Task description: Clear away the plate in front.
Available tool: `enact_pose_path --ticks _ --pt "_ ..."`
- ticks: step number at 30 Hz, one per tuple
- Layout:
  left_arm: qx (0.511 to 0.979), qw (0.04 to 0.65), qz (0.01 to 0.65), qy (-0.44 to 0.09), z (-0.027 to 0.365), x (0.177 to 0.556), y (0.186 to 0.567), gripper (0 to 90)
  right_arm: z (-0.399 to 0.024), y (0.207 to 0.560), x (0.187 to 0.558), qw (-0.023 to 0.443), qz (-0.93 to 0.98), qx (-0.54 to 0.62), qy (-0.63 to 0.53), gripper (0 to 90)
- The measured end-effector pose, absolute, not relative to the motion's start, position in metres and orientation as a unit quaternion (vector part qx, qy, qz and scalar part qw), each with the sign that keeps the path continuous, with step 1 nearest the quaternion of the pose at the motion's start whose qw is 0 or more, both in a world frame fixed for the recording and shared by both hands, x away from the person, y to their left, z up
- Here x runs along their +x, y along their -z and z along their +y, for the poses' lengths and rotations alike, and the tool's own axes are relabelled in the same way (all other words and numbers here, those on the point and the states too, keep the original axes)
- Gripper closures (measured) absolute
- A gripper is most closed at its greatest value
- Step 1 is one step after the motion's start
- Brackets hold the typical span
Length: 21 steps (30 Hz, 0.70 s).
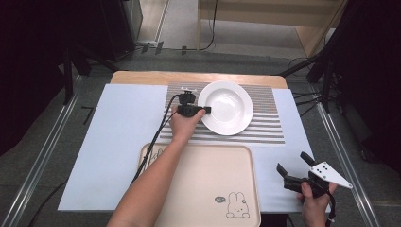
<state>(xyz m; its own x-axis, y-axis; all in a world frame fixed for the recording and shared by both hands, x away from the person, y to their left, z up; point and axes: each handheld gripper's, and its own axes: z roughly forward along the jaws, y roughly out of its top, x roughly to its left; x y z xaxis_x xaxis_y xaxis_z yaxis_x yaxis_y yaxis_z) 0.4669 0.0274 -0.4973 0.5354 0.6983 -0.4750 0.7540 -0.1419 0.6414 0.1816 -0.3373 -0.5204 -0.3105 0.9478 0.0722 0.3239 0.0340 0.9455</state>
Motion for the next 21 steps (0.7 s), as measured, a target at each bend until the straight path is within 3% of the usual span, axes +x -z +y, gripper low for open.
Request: enact_pose_path --ticks 7,11,21 --pt "0.743 0.455 0.49 0.029 0.023 0.464 0.492 80.1 -0.337 0.521 0.182 0.319 0.645 0.493 -0.489 0.0" --pt "0.718 0.466 0.513 0.066 0.028 0.469 0.494 82.8 -0.338 0.52 0.181 0.317 0.642 0.496 -0.492 0.0" --pt "0.721 0.465 0.512 0.042 0.031 0.465 0.484 82.6 -0.338 0.521 0.181 0.319 0.642 0.496 -0.49 0.0"
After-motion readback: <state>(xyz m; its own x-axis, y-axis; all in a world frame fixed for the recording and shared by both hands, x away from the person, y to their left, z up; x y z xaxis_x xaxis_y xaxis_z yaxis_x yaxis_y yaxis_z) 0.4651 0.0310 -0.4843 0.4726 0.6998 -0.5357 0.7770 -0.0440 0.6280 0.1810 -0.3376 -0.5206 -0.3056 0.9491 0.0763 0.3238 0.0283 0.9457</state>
